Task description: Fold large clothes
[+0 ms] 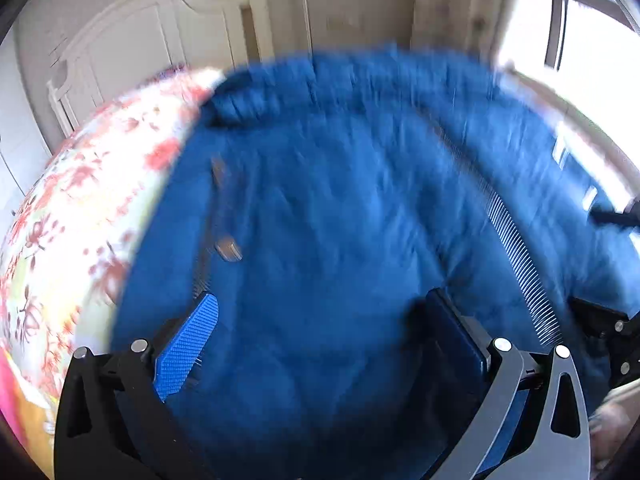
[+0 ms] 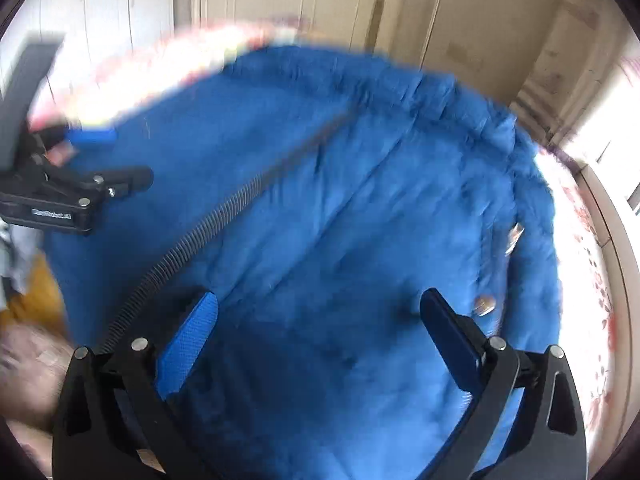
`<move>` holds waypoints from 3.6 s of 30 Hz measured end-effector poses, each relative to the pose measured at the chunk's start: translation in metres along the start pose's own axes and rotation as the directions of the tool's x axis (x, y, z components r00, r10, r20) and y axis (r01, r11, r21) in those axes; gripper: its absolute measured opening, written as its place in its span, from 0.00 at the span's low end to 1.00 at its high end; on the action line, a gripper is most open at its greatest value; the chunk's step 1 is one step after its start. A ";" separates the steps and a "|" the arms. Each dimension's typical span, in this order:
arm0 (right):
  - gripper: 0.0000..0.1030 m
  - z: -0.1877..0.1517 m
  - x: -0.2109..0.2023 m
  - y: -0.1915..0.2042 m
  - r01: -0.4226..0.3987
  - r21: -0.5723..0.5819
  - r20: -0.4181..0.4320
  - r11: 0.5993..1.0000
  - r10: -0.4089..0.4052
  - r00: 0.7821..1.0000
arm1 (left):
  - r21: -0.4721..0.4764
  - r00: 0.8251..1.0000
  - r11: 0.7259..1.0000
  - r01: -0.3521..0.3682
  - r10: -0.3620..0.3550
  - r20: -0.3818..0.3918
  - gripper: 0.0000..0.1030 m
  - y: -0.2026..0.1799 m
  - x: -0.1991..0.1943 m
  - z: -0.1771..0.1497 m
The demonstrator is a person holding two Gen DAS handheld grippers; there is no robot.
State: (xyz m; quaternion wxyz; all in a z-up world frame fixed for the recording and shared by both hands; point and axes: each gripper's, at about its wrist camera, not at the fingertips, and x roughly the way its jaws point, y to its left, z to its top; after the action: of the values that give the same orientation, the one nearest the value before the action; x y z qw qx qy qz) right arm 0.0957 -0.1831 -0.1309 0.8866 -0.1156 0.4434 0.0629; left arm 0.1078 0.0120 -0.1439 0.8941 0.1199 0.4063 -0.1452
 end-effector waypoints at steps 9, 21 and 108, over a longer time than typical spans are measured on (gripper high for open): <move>0.97 -0.017 -0.021 -0.023 -0.036 0.074 0.029 0.997 0.034 0.999 | -0.062 0.999 0.998 0.017 -0.013 0.049 0.96 0.026 -0.019 -0.014; 0.97 -0.068 -0.055 -0.062 0.018 0.170 0.088 0.985 -0.034 0.996 | -0.117 0.993 0.993 0.026 -0.013 0.118 0.96 0.054 -0.048 -0.044; 0.78 0.039 -0.004 -0.273 -0.197 0.492 0.204 0.848 0.108 0.973 | -0.371 0.882 0.803 0.466 -0.458 0.116 0.86 0.220 0.043 0.139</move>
State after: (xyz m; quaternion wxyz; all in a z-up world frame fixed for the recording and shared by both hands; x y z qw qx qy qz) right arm 0.1824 -0.4369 -0.0644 0.9119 0.1639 0.3756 0.0238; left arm 0.3098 0.1637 -0.0661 0.8416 -0.1637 0.4345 -0.2760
